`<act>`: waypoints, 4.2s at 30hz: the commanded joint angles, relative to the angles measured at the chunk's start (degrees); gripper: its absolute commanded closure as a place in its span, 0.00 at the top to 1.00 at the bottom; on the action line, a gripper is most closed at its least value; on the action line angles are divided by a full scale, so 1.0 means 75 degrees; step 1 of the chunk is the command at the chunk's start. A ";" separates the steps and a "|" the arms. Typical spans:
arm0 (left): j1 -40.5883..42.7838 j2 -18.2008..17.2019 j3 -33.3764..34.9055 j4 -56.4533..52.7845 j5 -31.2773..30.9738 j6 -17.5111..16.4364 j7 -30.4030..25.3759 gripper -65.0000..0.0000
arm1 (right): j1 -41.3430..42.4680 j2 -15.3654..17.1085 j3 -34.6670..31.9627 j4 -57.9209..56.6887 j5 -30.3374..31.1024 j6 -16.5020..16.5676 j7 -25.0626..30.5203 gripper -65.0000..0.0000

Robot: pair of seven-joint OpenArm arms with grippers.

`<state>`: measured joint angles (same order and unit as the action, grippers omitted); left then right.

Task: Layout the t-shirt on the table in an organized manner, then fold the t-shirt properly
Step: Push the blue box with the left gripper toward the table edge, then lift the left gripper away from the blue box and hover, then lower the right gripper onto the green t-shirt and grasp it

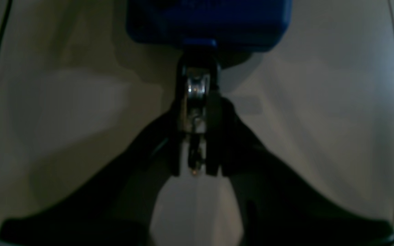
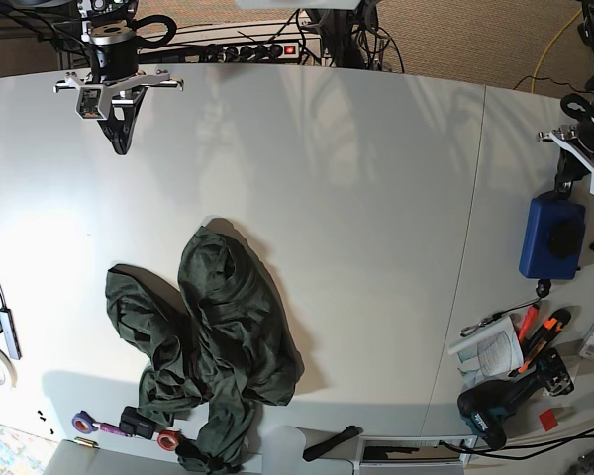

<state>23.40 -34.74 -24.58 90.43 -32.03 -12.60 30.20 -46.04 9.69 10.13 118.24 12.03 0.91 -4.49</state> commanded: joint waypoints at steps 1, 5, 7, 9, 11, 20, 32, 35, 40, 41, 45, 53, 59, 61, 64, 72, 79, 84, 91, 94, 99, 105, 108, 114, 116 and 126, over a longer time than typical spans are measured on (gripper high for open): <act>0.0017 -0.0157 -0.0114 0.0076 0.0003 0.0073 -0.0079 0.00 | -0.0058 0.0061 0.0044 0.0134 -0.0006 -0.0035 0.0166 0.00; 0.0035 -0.0181 -0.0114 0.0076 0.0015 0.0163 -0.0085 0.00 | -0.0058 0.0061 0.0044 0.0134 -0.0006 -0.0035 0.0163 0.00; 0.0032 -0.0233 -0.0114 0.0076 0.0035 0.0315 -0.0087 0.00 | -0.0058 0.0061 0.0044 0.0134 -0.0006 -0.0035 0.0163 0.00; 0.0035 -0.0300 -0.0114 0.0076 0.0035 0.0364 -0.0087 0.00 | -0.0058 0.0061 0.0044 0.0134 -0.0006 -0.0035 0.0160 0.00; 0.0035 -0.0321 -0.0114 0.0076 0.0038 0.0361 -0.0087 0.00 | -0.0058 0.0061 0.0044 0.0134 -0.0006 -0.0035 0.0160 0.00; 0.0032 -0.0318 -0.0114 0.0076 0.0032 0.0318 -0.0248 0.00 | -0.0058 0.0061 0.0044 0.0134 -0.0003 -0.0035 0.0157 0.00; 0.0029 -0.0318 -0.0114 0.0114 0.0035 0.0321 -0.0507 0.25 | -0.0058 0.0061 0.0044 0.0134 -0.0006 -0.0035 0.0160 0.00; 0.0032 -0.0315 -0.0146 0.0385 0.0035 0.0504 -0.0574 0.25 | -0.0061 0.0061 0.0044 0.0134 -0.0006 -0.0035 0.0154 0.00; 0.0035 -0.0277 -0.0606 0.1134 0.0029 0.0501 -0.0568 0.25 | -0.0058 0.0061 0.0044 0.0134 -0.0006 -0.0035 0.0137 0.00; 0.0035 -0.0277 -0.0746 0.1309 0.0029 0.0504 -0.0568 0.25 | -0.0061 0.0061 0.0044 0.0134 -0.0006 -0.0035 0.0137 0.00; 0.0038 -0.0271 -0.1346 0.2049 -0.0493 0.0504 -0.0481 0.25 | -0.0058 0.0058 0.0044 0.0134 -0.0006 -0.0035 0.0137 0.00; 0.0044 0.0673 -0.1588 0.3008 -0.2334 -0.1078 0.0367 0.25 | -0.0058 0.0035 0.0044 0.0134 -0.0006 -0.0035 0.0402 0.00; 0.0099 0.1580 -0.1574 0.3008 -0.4086 -0.3290 0.2028 0.25 | 0.0242 0.0038 0.0044 0.0134 -0.0009 -0.0032 0.0472 0.00; 0.0096 0.1751 -0.1411 0.3002 -0.4584 -0.3628 0.2119 0.25 | 0.0428 0.0035 0.0044 0.0134 -0.0009 -0.0032 0.0367 0.00; 0.0073 0.1807 -0.0691 0.2999 -0.4750 -0.3653 0.2104 0.25 | 0.0664 0.0035 0.0044 0.0134 -0.0009 -0.0032 0.0102 0.00; -0.0895 0.1798 0.2028 0.2914 -0.1174 -0.3392 0.0064 0.24 | 0.0825 0.0038 0.0044 0.0128 -0.0006 -0.0032 0.0023 0.00; -0.1979 0.2037 0.3398 0.2906 0.1588 -0.0513 -0.1081 0.25 | 0.0941 0.0038 0.0044 0.0125 -0.0006 -0.0035 0.0137 0.00; -0.2378 0.2865 0.3611 0.2687 0.2416 0.0449 -0.1547 0.25 | 0.1276 -0.0105 0.0041 0.0122 -0.0006 -0.0035 0.0187 0.00; -0.3051 0.3019 0.3611 0.1309 0.2218 -0.1367 -0.2492 0.25 | 0.1507 -0.0300 0.0044 0.0119 -0.0006 -0.0032 0.0207 0.00; -0.3214 0.3022 0.3611 0.0548 0.1955 -0.2407 -0.2489 0.25 | 0.1725 -0.0303 0.0041 0.0119 -0.0006 -0.0032 0.0166 0.00; -0.3246 0.3016 0.3611 -0.0146 0.1950 -0.2215 -0.2486 0.25 | 0.2209 -0.0300 0.0044 0.0119 -0.0638 0.0102 -0.0122 0.00; -0.3246 0.2978 0.3611 -0.0157 0.1734 -0.2538 -0.2340 0.25 | 0.3369 -0.0344 -0.0154 -0.0178 -0.1268 0.0688 -0.0836 0.41; -0.3229 0.2978 0.3611 -0.0157 0.1629 -0.2532 -0.2197 0.25 | 0.4062 -0.0507 -0.0460 -0.0976 -0.1265 0.0586 -0.0828 0.44; -0.3226 0.2975 0.3611 -0.0157 0.1638 -0.2532 -0.2194 0.25 | 0.6044 -0.1061 -0.0970 -0.3710 -0.1274 0.0589 -0.0527 0.44; -0.3223 0.2967 0.3611 -0.0160 0.1641 -0.2532 -0.2189 0.25 | 0.6685 -0.1204 -0.1058 -0.4418 -0.1384 0.0586 -0.0533 0.44; -0.3223 0.2961 0.3611 -0.0160 0.1638 -0.2532 -0.1999 0.25 | 0.8580 -0.1425 -0.1037 -0.7501 -0.2212 0.0099 -0.0571 0.44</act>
<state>0.12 -12.27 2.61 88.23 -18.76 -31.40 16.67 16.51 -1.10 2.31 60.75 -4.43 1.52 -10.48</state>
